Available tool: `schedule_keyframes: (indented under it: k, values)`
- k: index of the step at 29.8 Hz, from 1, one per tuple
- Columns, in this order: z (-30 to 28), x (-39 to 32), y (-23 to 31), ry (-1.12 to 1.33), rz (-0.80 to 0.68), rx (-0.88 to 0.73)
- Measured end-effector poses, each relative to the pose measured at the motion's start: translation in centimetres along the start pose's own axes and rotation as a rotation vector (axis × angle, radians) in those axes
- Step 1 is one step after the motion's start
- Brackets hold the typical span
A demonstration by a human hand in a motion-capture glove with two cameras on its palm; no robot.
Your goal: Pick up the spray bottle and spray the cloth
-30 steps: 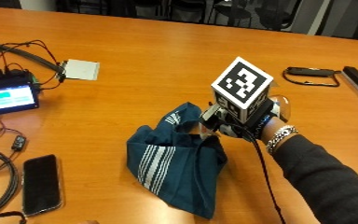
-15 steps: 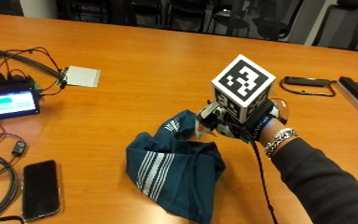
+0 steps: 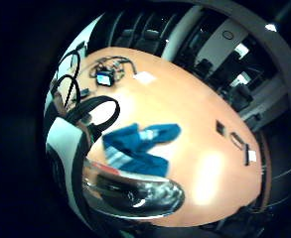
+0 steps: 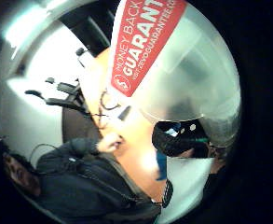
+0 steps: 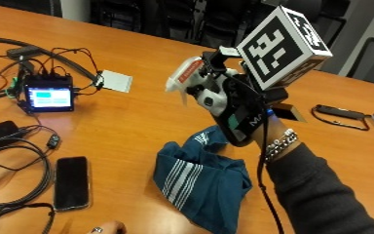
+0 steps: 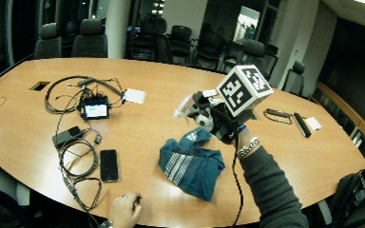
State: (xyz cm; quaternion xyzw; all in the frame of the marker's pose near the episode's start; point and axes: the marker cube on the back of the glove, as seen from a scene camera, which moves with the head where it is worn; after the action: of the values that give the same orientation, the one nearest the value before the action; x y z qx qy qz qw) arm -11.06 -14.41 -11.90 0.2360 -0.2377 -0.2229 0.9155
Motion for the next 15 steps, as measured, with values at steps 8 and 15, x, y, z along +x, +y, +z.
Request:
schedule_keyframes:
  k: [8, 15]
  values:
    - [3.8, -3.4, -1.3, -0.445, 0.173, 0.151]
    - [10.3, -2.6, -1.6, -0.719, 0.291, 0.261]
